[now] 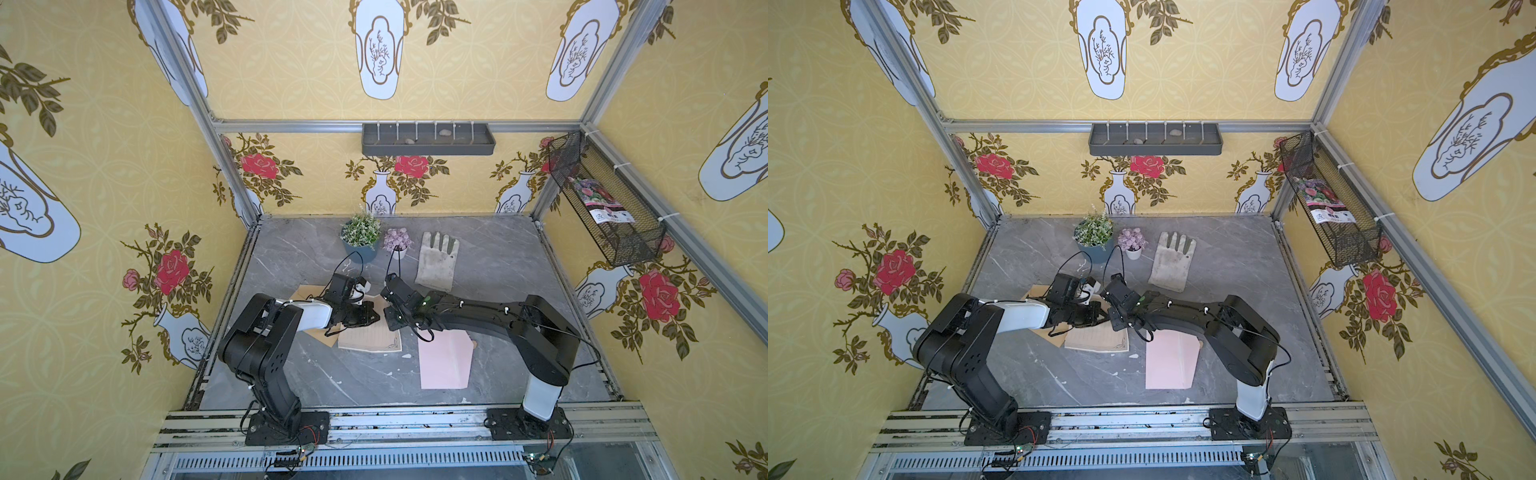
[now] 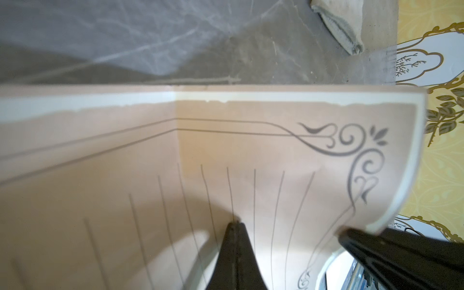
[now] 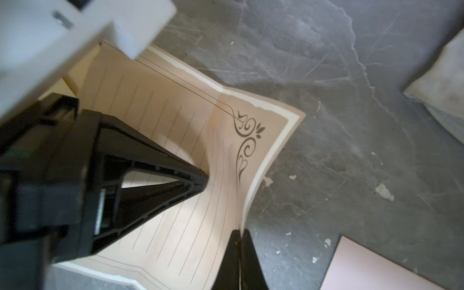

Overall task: Take the letter paper out of the envelope
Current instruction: Place the letter paper at the center of the board.

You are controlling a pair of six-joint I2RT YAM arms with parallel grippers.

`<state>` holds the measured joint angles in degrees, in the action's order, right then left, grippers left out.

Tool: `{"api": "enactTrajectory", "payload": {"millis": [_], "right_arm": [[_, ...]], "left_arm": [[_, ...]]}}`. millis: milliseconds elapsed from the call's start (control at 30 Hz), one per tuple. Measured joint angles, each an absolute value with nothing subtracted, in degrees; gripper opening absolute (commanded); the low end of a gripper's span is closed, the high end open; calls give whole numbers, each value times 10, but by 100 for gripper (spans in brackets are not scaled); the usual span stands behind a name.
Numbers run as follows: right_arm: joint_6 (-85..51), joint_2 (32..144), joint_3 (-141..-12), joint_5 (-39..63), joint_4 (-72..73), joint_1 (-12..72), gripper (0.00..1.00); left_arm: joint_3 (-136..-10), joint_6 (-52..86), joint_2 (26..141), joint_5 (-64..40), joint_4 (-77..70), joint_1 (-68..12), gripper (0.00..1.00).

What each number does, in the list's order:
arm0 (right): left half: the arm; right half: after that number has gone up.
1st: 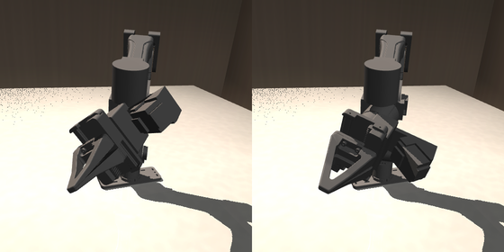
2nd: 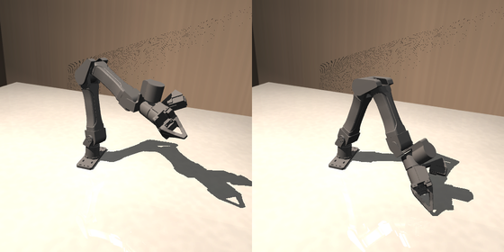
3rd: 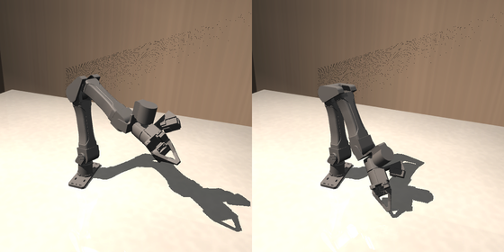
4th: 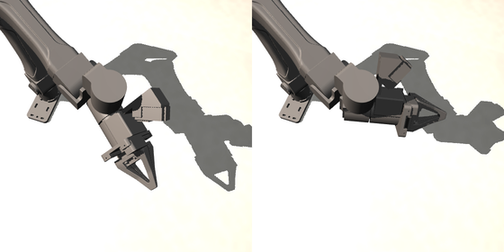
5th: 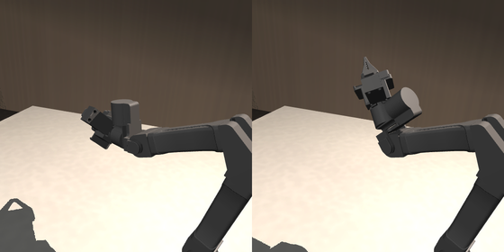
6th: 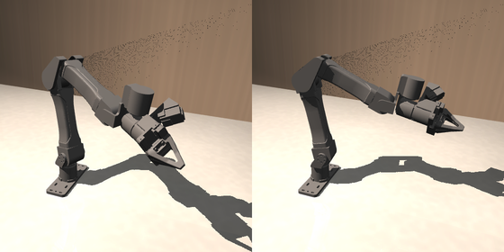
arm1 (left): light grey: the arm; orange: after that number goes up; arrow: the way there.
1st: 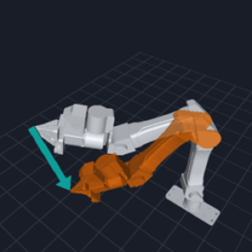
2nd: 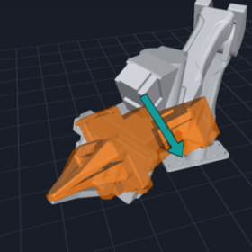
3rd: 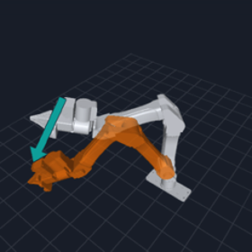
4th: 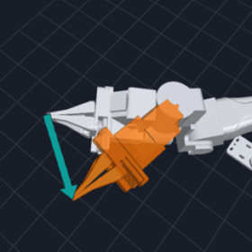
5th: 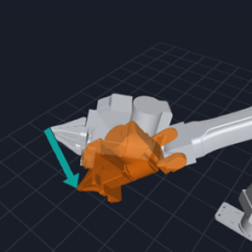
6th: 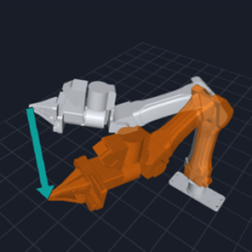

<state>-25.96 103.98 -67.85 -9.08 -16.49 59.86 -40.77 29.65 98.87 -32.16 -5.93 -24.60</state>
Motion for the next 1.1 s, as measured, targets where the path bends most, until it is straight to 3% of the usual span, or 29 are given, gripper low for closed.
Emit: {"api": "enactTrajectory", "payload": {"millis": [233,333,433,1100], "right_arm": [[-261,1007,-681,-94,-168,607,22],[-261,996,-680,-95,-171,606,26],[-262,984,-675,-95,-173,605,26],[-261,1009,-658,-52,-140,604,3]], "left_arm": [[-408,300,993,-331,-69,-246,0],[-408,300,997,-333,-70,-246,0],[-410,300,1000,-337,-71,-246,0],[-416,300,1011,-358,-75,-246,0]]}}
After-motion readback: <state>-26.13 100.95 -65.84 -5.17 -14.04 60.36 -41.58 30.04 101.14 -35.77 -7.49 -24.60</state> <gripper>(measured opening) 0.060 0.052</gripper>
